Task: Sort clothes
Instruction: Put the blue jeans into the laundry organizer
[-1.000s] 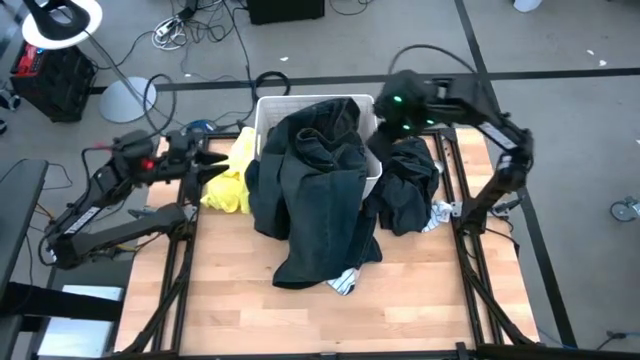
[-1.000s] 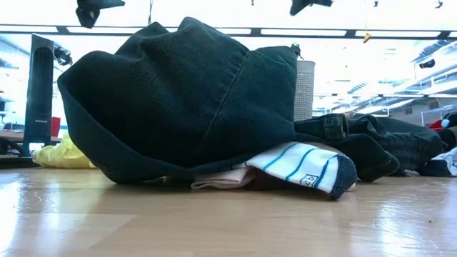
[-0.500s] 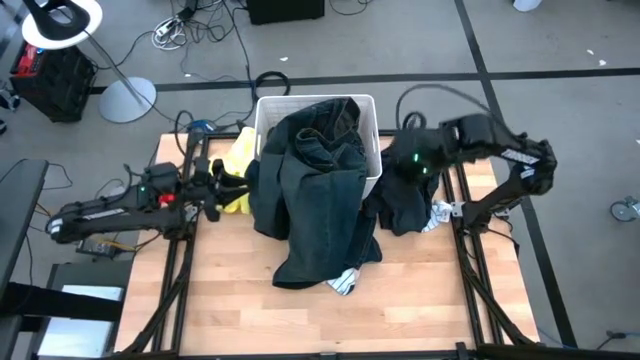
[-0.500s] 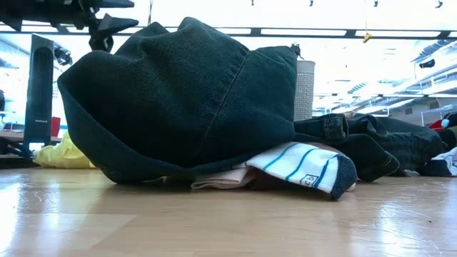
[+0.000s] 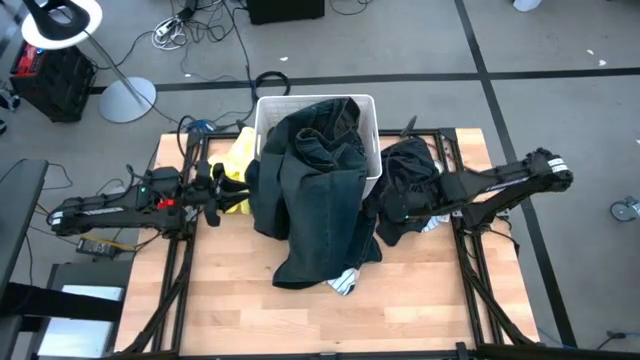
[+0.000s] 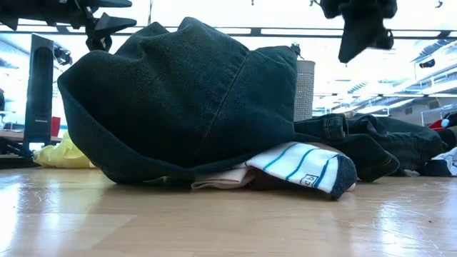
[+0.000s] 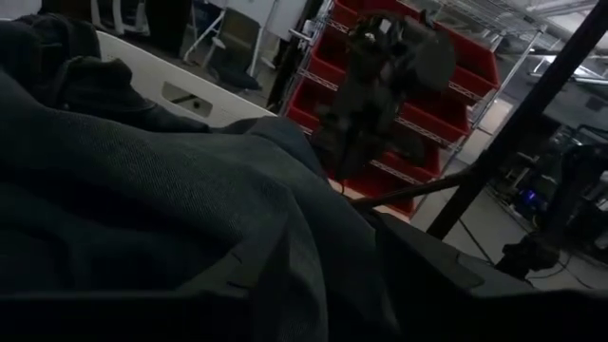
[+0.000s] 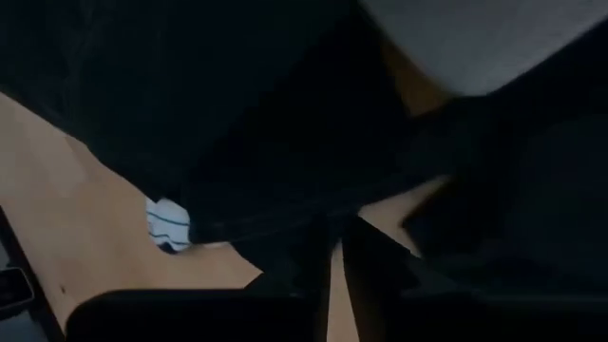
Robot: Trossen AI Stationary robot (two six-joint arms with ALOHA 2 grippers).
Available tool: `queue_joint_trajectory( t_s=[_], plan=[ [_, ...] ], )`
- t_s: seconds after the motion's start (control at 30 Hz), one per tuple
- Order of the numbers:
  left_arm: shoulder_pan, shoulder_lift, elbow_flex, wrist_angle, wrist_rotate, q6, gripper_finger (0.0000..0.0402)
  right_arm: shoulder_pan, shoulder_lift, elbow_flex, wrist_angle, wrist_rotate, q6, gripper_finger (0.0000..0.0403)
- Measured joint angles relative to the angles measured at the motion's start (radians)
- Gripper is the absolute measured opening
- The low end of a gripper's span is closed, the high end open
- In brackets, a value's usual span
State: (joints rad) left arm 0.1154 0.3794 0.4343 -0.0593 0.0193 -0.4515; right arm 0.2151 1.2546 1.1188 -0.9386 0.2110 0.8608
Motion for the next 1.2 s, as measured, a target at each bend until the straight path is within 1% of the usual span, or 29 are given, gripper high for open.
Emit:
queue_joint_trajectory(
  t_s=[0.13,0.23,0.3,0.43,0.53,0.67,0.8,0.87,0.97,1.1,1.2],
  plan=[
    [0.002,0.0,0.0,0.006,-0.012,0.04,0.0163,0.009,0.021,-0.087,0.176,-0.032,-0.01,0.0063],
    [0.001,-0.002,0.0,0.015,-0.008,0.155,0.0163,0.023,0.034,-0.136,0.309,-0.037,-0.012,0.0093],
    [-0.003,0.001,0.0,0.032,-0.01,0.217,0.0163,0.035,0.043,-0.162,0.366,-0.038,-0.014,0.0114],
    [-0.024,0.001,0.001,0.025,-0.057,0.262,0.0163,0.062,0.064,-0.193,0.452,-0.039,-0.014,0.0158],
    [-0.065,0.003,0.001,-0.002,-0.106,0.27,0.0163,0.08,0.079,-0.217,0.529,-0.039,-0.017,0.0187],
    [-0.134,0.008,0.001,-0.021,-0.169,0.293,0.0163,0.091,0.106,-0.248,0.663,-0.046,-0.062,0.0212],
    [-0.189,0.006,0.001,-0.038,-0.2,0.292,0.0163,0.077,0.12,-0.279,0.763,-0.055,-0.099,0.022],
    [-0.207,0.006,0.001,-0.043,-0.208,0.291,0.0163,0.061,0.125,-0.303,0.807,-0.076,-0.113,0.0221],
    [-0.22,0.006,0.001,-0.044,-0.21,0.289,0.0163,0.036,0.148,-0.325,0.884,-0.12,-0.136,0.022],
    [-0.229,0.006,0.001,-0.044,-0.209,0.284,0.0163,0.011,0.22,-0.33,1.025,-0.207,-0.175,0.0217],
    [-0.229,0.006,0.001,-0.043,-0.209,0.284,0.0163,-0.002,0.283,-0.33,1.182,-0.275,-0.206,0.0197]
  ],
)
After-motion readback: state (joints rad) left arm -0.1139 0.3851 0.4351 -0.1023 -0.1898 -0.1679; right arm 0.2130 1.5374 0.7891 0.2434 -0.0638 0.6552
